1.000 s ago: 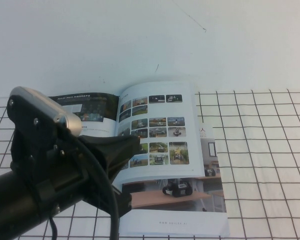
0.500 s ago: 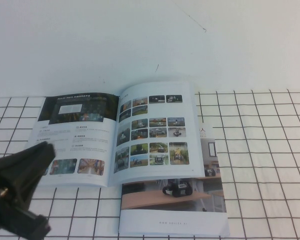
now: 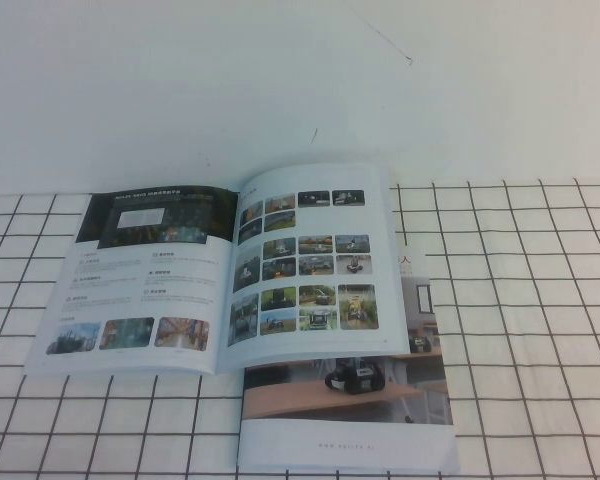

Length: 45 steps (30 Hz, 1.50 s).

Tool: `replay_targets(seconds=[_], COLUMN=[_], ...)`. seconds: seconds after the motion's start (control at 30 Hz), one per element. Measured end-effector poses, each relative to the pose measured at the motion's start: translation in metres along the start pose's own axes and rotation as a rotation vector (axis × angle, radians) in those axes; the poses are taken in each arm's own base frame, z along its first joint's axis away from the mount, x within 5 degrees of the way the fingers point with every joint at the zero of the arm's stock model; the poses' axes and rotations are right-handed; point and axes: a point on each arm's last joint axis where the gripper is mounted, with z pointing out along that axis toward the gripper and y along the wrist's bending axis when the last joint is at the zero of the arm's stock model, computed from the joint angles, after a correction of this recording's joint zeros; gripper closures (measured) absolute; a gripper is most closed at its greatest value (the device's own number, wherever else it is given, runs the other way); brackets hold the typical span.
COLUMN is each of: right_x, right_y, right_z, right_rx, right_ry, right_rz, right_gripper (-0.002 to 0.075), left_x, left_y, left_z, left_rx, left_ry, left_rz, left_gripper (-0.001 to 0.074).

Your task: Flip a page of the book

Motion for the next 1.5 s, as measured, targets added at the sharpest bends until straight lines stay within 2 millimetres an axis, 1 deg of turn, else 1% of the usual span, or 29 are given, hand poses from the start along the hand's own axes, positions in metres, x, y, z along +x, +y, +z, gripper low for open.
replay_targets(seconds=[0.1,0.2,0.47,0.9,1.03,1.17,1.27,1.33,1.4,1.5], right_x=[0.0,0.0,0.0,0.0,-0.001,0.0,0.004,0.01,0.019,0.038], right_y=[0.0,0.0,0.0,0.0,0.001,0.001,0.003,0.006,0.007,0.006], right_z=[0.0,0.0,0.0,0.0,-0.006,-0.016,-0.026,-0.029,-0.027,-0.016], right_rx=[0.0,0.0,-0.002,-0.002,0.02,0.089,0.16,0.207,0.24,0.266], right_ry=[0.0,0.0,0.002,0.002,-0.037,-0.084,-0.144,-0.175,-0.17,-0.12], right_rz=[-0.002,-0.002,-0.002,-0.002,-0.002,0.004,-0.007,-0.012,0.002,0.046], right_gripper=[0.0727,0.0727,0.0727,0.0727,0.0727,0.0727,0.0727,0.0727,0.0727,0.0727], left_x=[0.019,0.027,0.028,0.028,0.028,0.028,0.028,0.028,0.028,0.028], left_y=[0.006,0.008,0.011,0.011,0.011,0.011,0.011,0.011,0.011,0.011], left_z=[0.001,0.001,0.0,0.0,0.0,0.0,0.0,0.0,0.0,0.0], left_rx=[-0.057,-0.078,-0.121,-0.123,-0.123,-0.123,-0.123,-0.123,-0.123,-0.123], left_ry=[0.03,0.097,0.104,0.104,0.104,0.104,0.104,0.104,0.104,0.104], left_rz=[0.015,0.017,0.013,0.013,0.013,0.013,0.013,0.013,0.013,0.011], left_gripper=[0.0738,0.0738,0.0738,0.0738,0.0738,0.0738,0.0738,0.0738,0.0738,0.0738])
